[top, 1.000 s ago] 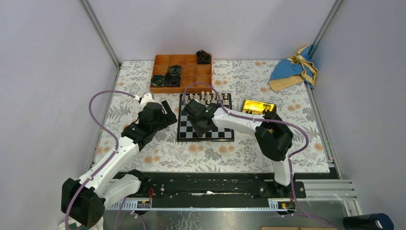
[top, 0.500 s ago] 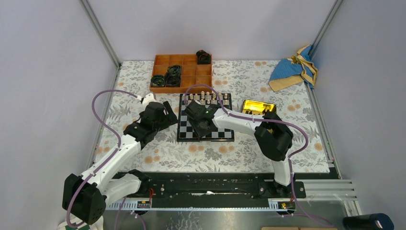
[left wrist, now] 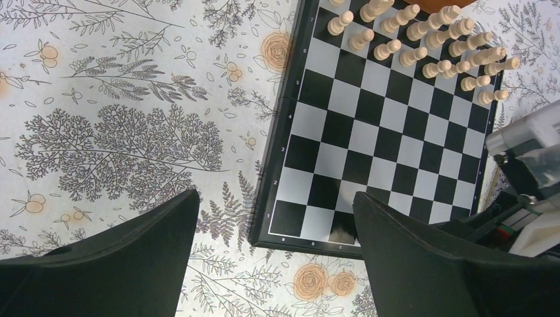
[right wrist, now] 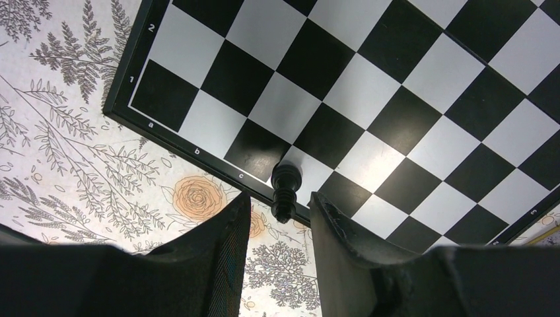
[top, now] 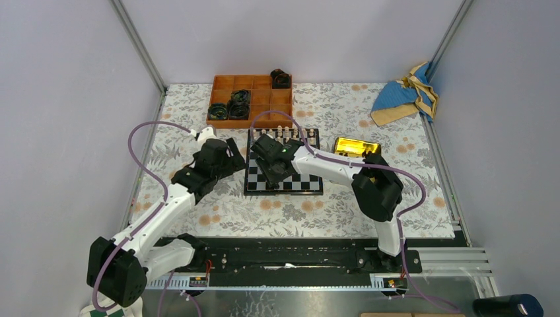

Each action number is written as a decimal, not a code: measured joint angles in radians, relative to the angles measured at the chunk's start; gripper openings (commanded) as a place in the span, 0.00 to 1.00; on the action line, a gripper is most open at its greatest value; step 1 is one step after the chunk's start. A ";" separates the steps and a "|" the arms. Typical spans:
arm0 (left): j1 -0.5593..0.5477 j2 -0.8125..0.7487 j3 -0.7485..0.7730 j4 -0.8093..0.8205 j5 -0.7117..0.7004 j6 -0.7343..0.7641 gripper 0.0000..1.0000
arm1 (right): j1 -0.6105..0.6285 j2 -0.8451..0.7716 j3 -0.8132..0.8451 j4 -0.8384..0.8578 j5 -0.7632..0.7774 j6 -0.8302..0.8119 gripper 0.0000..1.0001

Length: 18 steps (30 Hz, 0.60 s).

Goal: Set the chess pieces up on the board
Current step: Place the chess piece on the chessboard.

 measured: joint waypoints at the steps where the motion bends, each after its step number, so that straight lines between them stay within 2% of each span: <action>1: 0.000 0.001 0.001 0.000 0.000 0.000 0.94 | 0.000 0.003 0.001 0.001 0.000 0.000 0.45; 18: 0.000 0.022 0.002 0.005 0.000 0.004 0.94 | -0.023 0.030 -0.023 0.005 0.000 0.000 0.44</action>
